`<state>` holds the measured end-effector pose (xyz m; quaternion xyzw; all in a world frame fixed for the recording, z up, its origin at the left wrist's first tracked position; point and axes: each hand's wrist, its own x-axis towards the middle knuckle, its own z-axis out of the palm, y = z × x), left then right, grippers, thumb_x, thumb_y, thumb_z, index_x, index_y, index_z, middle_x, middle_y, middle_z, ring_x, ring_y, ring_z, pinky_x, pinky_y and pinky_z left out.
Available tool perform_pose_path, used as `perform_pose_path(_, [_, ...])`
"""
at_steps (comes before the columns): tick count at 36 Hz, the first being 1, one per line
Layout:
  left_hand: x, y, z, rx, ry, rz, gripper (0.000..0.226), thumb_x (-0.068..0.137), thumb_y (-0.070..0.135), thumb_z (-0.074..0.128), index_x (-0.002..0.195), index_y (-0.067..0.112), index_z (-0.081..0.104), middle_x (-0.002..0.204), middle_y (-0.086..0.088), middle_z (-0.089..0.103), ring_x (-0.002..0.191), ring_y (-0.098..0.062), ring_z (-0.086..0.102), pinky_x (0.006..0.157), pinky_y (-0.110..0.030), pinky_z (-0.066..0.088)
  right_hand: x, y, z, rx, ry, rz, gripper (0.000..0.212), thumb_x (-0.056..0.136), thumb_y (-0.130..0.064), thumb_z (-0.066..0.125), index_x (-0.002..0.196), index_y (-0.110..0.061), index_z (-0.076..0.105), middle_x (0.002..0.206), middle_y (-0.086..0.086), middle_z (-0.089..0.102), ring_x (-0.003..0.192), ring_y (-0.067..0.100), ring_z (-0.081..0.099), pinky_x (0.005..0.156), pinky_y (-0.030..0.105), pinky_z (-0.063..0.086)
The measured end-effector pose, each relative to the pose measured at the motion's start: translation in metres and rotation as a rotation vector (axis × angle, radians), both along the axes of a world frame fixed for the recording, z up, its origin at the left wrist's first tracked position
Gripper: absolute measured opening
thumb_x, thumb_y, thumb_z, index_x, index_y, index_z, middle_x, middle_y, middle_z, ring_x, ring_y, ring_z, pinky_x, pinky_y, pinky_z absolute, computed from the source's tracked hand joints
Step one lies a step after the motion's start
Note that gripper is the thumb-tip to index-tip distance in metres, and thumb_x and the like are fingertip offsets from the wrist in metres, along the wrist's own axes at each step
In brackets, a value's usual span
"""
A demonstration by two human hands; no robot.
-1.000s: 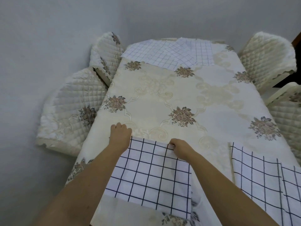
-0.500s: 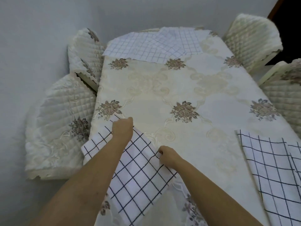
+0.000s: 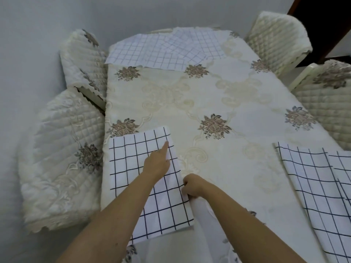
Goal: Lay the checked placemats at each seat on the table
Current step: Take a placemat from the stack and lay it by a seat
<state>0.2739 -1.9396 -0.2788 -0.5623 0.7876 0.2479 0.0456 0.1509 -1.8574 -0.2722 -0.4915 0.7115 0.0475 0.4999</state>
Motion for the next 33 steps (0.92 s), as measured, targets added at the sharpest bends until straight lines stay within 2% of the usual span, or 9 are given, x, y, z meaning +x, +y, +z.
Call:
perform_pose_path(3, [0.02, 0.011, -0.002, -0.063, 0.003, -0.056, 0.065, 0.096, 0.03, 0.044, 0.15, 0.019, 0.011, 0.143, -0.006, 0.04, 0.124, -0.025, 0.043, 0.095, -0.038, 0.039, 0.001, -0.002, 0.001, 0.007, 0.012, 0.004, 0.033, 0.083, -0.01, 0.057, 0.055, -0.011, 0.039, 0.058, 0.003, 0.039, 0.051, 0.012, 0.038, 0.047, 0.021, 0.034])
perform_pose_path(7, [0.051, 0.032, -0.011, -0.075, -0.058, -0.034, 0.067, 0.096, 0.042, 0.039, 0.149, 0.018, 0.009, 0.158, -0.001, 0.01, 0.145, -0.019, 0.008, 0.115, -0.046, 0.013, 0.003, -0.004, -0.001, -0.03, 0.051, -0.008, 0.037, 0.086, -0.013, 0.055, 0.054, -0.012, 0.037, 0.057, 0.002, 0.037, 0.051, 0.01, 0.035, 0.045, 0.019, 0.028])
perform_pose_path(11, [0.077, 0.056, -0.021, -0.026, -0.139, -0.042, 0.074, 0.092, 0.058, 0.028, 0.15, 0.019, 0.003, 0.158, 0.001, -0.006, 0.145, -0.021, -0.009, 0.115, -0.052, 0.004, 0.006, -0.003, -0.002, -0.024, 0.113, 0.058, 0.038, 0.089, -0.011, 0.051, 0.055, -0.012, 0.034, 0.057, 0.002, 0.035, 0.051, 0.01, 0.032, 0.045, 0.018, 0.026])
perform_pose_path(14, [0.089, 0.066, -0.023, -0.012, -0.161, -0.043, 0.1, 0.066, 0.072, -0.003, 0.15, 0.019, 0.001, 0.158, 0.0, -0.011, 0.145, -0.023, -0.013, 0.114, -0.055, 0.004, 0.007, -0.001, -0.001, 0.004, 0.142, 0.114, 0.037, 0.09, -0.013, 0.053, 0.057, -0.012, 0.037, 0.059, 0.001, 0.038, 0.054, 0.012, 0.038, 0.046, 0.017, 0.028])
perform_pose_path(18, [0.093, 0.075, -0.028, -0.002, -0.186, -0.042, 0.107, 0.056, 0.072, -0.011, 0.15, 0.02, -0.003, 0.157, 0.0, -0.016, 0.144, -0.024, -0.017, 0.113, -0.057, 0.002, 0.009, 0.002, 0.0, 0.01, 0.17, 0.167, 0.037, 0.091, -0.016, 0.054, 0.058, -0.014, 0.039, 0.066, 0.004, 0.044, 0.078, 0.02, 0.046, 0.052, 0.022, 0.033])
perform_pose_path(26, [0.101, 0.091, -0.036, 0.008, -0.166, -0.041, 0.128, 0.037, 0.085, -0.035, 0.147, 0.021, -0.015, 0.147, 0.002, -0.033, 0.14, -0.026, -0.026, 0.111, -0.061, 0.0, 0.008, 0.011, -0.003, -0.069, 0.16, 0.022, 0.042, 0.09, -0.016, 0.053, 0.054, -0.013, 0.032, 0.057, 0.004, 0.036, 0.051, 0.014, 0.034, 0.049, 0.022, 0.027])
perform_pose_path(29, [0.1, 0.092, -0.036, -0.048, -0.155, -0.059, 0.106, 0.067, 0.08, -0.022, 0.147, 0.015, 0.002, 0.155, -0.006, -0.006, 0.143, -0.029, -0.012, 0.105, -0.066, 0.015, 0.016, 0.021, 0.002, -0.144, 0.319, 0.075, 0.021, 0.09, -0.03, 0.052, 0.09, -0.009, 0.053, 0.093, 0.008, 0.06, 0.082, 0.02, 0.055, 0.07, 0.028, 0.041])
perform_pose_path(31, [0.099, 0.094, -0.042, -0.065, -0.191, -0.061, 0.086, 0.088, 0.066, -0.004, 0.142, 0.01, 0.031, 0.148, -0.012, 0.036, 0.139, -0.03, 0.022, 0.089, -0.066, 0.038, 0.022, 0.028, 0.002, -0.286, 0.526, 0.198, 0.044, 0.089, -0.04, 0.051, 0.119, -0.009, 0.042, 0.117, 0.01, 0.053, 0.106, 0.025, 0.051, 0.084, 0.033, 0.04])
perform_pose_path(33, [0.093, 0.097, -0.04, -0.116, -0.221, -0.076, 0.082, 0.09, 0.063, -0.003, 0.14, 0.011, 0.037, 0.146, -0.011, 0.039, 0.136, -0.032, 0.034, 0.086, -0.065, 0.042, 0.03, 0.033, -0.002, -0.441, 0.618, 0.297, 0.06, 0.089, -0.045, 0.048, 0.133, -0.009, 0.031, 0.135, 0.015, 0.039, 0.123, 0.032, 0.039, 0.098, 0.041, 0.034])
